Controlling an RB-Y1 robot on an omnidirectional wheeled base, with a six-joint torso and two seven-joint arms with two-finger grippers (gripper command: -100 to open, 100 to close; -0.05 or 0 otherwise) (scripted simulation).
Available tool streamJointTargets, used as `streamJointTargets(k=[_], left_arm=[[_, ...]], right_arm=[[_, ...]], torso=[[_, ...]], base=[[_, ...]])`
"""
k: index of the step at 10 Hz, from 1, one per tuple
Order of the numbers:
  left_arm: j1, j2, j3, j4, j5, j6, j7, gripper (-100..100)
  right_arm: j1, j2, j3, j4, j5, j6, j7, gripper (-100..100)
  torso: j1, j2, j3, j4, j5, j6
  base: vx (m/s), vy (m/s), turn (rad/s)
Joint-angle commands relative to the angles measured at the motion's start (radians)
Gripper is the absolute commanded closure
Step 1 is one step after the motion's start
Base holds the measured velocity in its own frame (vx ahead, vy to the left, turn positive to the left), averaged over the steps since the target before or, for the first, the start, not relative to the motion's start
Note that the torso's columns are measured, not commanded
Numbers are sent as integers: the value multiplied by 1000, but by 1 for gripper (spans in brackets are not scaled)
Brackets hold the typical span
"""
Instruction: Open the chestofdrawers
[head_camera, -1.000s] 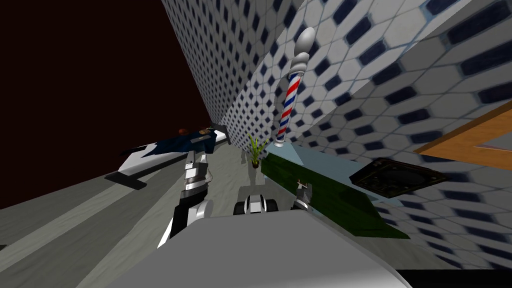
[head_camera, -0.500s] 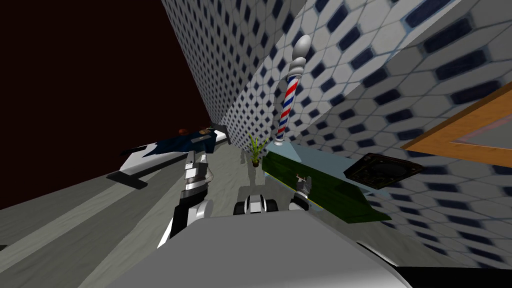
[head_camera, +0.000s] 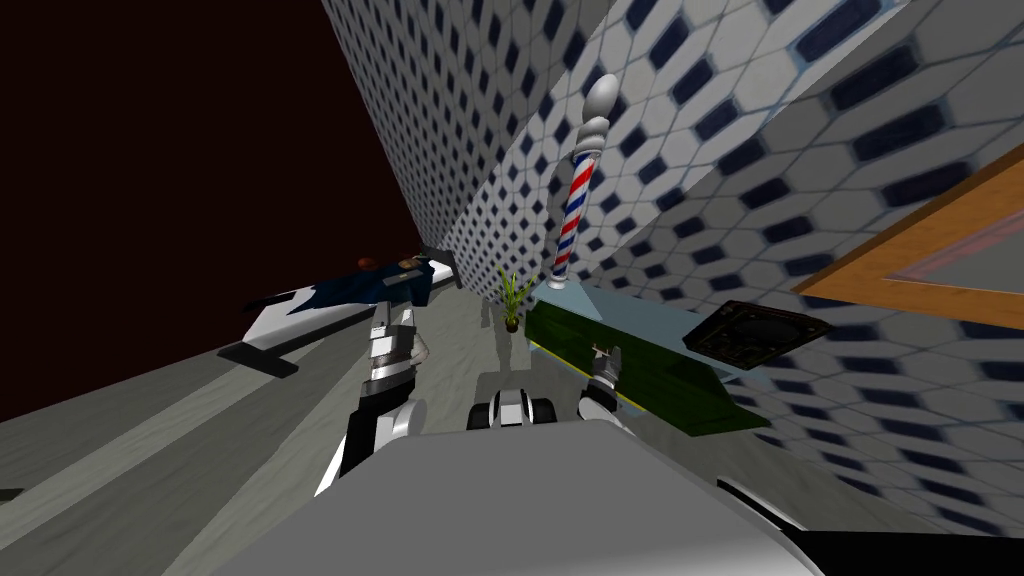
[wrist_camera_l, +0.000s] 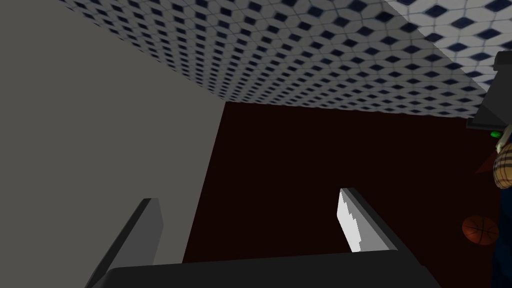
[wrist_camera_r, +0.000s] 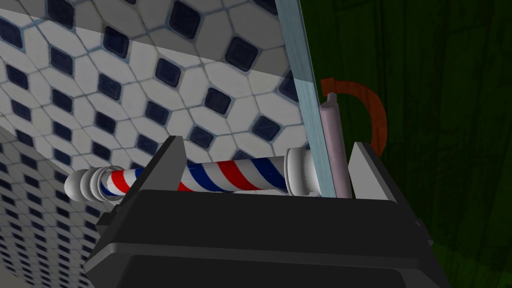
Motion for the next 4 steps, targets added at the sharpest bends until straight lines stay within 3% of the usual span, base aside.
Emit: streamJointTargets(k=[1,4], left_arm=[[0,0,0,0,0,0,0,0],[0,0,0,0,0,0,0,0]], right_arm=[[1,1,1,0,0,-1,0,0],[2,1,1,1,-1,-2,0,0]], torso=[[-1,0,0,0,-1,0],[-1,0,0,-1,-2,0]], base=[[0,0,0],[0,0,0]])
